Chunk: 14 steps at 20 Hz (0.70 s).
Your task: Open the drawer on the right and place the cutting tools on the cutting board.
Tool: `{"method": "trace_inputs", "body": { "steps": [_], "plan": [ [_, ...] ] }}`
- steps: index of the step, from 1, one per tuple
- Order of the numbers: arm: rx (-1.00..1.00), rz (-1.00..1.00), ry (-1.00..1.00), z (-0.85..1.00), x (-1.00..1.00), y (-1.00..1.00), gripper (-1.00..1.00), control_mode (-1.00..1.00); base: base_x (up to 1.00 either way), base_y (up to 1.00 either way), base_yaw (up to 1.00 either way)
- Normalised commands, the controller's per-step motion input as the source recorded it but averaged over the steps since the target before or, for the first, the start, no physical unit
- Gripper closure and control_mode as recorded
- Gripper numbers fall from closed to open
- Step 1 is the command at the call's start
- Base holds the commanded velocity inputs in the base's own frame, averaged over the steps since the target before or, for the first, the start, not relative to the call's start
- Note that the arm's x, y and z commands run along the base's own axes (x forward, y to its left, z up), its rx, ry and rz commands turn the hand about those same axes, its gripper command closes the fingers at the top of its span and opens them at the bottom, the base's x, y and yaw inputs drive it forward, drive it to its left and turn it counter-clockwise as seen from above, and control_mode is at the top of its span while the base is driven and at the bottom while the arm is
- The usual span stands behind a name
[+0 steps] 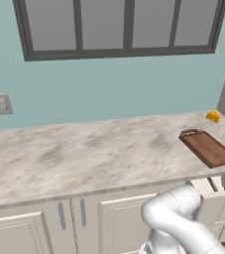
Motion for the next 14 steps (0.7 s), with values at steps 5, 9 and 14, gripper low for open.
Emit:
{"method": "trace_inputs", "body": {
  "steps": [5, 9, 14],
  "plan": [
    [-0.03, -0.01, 0.00, -0.33, -1.00, -0.55, 1.00, -1.00, 0.00, 0.00, 0.00],
    [0.00, -0.01, 0.00, -0.34, -1.00, -0.66, 1.00, -1.00, 0.00, 0.00, 0.00],
    [0.00, -0.01, 0.00, -0.36, -1.00, -0.66, 1.00, -1.00, 0.00, 0.00, 0.00]
  ]
}}
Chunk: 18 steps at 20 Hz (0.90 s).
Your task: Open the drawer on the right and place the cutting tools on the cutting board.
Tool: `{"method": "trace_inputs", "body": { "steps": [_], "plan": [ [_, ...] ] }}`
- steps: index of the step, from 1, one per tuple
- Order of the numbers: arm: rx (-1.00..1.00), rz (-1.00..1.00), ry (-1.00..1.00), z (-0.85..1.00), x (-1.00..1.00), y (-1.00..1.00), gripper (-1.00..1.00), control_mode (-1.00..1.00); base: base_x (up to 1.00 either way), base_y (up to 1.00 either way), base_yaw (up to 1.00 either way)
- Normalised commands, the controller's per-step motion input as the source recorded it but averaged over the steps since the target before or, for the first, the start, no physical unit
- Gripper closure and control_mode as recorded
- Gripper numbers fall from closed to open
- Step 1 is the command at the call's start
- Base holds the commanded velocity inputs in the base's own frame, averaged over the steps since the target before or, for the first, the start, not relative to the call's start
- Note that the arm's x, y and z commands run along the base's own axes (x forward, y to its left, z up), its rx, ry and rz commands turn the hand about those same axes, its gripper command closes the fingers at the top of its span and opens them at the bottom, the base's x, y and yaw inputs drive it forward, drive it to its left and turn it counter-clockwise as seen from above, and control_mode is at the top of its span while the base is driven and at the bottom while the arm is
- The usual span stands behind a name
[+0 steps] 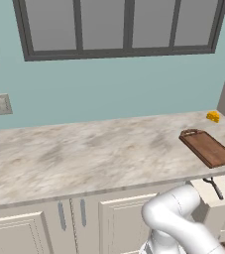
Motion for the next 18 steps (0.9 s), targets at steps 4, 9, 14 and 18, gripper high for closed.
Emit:
{"method": "trace_inputs", "body": {
  "steps": [4, 9, 14, 18],
  "plan": [
    [-0.03, -0.01, 0.00, -0.31, -1.00, -0.61, 1.00, -1.00, 0.00, 0.00, 0.00],
    [0.02, -0.11, -0.02, 0.68, -0.98, -0.37, -1.00, -1.00, 0.00, 0.00, 0.00],
    [-0.04, -0.10, 0.01, 1.00, -0.91, -0.08, -1.00, -1.00, 0.00, 0.00, 0.00],
    [-0.18, -0.11, 0.03, 1.00, -1.00, 0.17, -1.00, -1.00, 0.00, 0.00, 0.00]
  ]
}}
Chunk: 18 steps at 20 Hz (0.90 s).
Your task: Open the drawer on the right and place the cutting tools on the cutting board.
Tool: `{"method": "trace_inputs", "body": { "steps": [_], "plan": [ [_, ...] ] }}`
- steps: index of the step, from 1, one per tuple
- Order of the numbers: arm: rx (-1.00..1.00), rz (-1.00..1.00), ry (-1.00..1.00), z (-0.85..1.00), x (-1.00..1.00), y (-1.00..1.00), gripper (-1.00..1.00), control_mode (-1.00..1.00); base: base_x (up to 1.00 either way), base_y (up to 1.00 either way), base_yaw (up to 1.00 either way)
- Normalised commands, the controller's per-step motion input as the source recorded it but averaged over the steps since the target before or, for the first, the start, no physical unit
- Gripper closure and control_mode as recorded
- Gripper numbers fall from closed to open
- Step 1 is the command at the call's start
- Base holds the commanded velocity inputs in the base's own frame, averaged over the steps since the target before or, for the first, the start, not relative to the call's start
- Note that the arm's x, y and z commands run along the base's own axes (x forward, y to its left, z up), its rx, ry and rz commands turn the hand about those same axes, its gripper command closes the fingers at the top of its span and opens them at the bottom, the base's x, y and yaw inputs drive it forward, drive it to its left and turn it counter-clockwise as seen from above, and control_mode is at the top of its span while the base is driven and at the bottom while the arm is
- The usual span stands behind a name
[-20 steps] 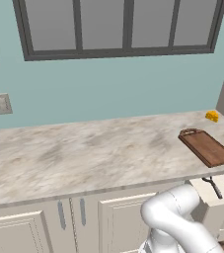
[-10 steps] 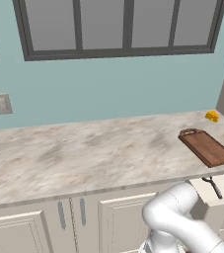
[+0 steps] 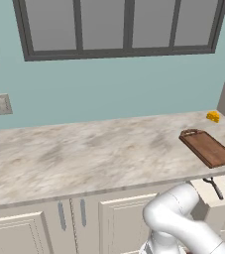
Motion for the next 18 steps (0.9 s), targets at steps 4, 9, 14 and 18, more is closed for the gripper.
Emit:
{"method": "trace_inputs", "body": {
  "steps": [4, 9, 14, 18],
  "plan": [
    [-0.32, -0.17, 0.06, 1.00, -1.00, 0.75, -1.00, -1.00, 0.00, 0.00, 0.00],
    [-0.41, -0.16, 0.17, 1.00, -0.96, 1.00, -1.00, -1.00, 0.00, 0.00, 0.00],
    [-0.47, -0.10, 0.27, 0.96, -0.63, 1.00, -1.00, -1.00, 0.00, 0.00, 0.00],
    [-0.54, 0.00, 0.23, 0.64, -0.54, 1.00, -1.00, -1.00, 0.00, 0.00, 0.00]
  ]
}}
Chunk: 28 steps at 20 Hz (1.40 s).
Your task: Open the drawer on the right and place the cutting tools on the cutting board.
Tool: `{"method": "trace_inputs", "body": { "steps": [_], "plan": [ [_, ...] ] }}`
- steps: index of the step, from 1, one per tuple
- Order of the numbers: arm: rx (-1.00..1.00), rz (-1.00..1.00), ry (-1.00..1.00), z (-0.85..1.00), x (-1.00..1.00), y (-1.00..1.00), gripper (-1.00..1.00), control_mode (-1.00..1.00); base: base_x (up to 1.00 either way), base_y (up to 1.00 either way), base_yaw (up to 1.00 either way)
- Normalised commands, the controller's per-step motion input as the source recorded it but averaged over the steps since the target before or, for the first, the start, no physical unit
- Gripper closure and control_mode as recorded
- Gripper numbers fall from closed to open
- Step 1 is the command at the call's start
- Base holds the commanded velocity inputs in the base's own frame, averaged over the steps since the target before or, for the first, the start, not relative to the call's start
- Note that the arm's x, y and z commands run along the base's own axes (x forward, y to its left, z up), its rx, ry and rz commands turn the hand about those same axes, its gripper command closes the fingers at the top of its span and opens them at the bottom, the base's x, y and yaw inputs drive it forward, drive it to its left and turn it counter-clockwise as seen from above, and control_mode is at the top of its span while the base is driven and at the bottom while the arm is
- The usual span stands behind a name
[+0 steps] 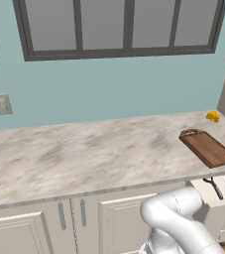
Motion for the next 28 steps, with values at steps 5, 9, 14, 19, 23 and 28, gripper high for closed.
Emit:
{"method": "trace_inputs", "body": {
  "steps": [5, 9, 14, 19, 23, 28],
  "plan": [
    [-0.54, 0.06, 0.17, 0.52, -0.63, 1.00, -1.00, -1.00, 0.00, 0.00, 0.00],
    [-0.52, 0.08, 0.18, 0.59, -0.59, 1.00, -1.00, -1.00, 0.00, 0.00, 0.00],
    [-0.51, 0.05, 0.21, 0.63, -0.44, 1.00, -1.00, -1.00, 0.00, 0.00, 0.00],
    [-0.46, 0.06, 0.15, 0.14, -0.15, 1.00, -1.00, -1.00, 0.00, 0.00, 0.00],
    [-0.42, 0.08, 0.13, 0.00, 0.02, 1.00, -1.00, -1.00, 0.00, 0.00, 0.00],
    [-0.46, 0.03, 0.21, 0.01, 0.25, 1.00, -1.00, -1.00, 0.00, 0.00, 0.00]
  ]
}}
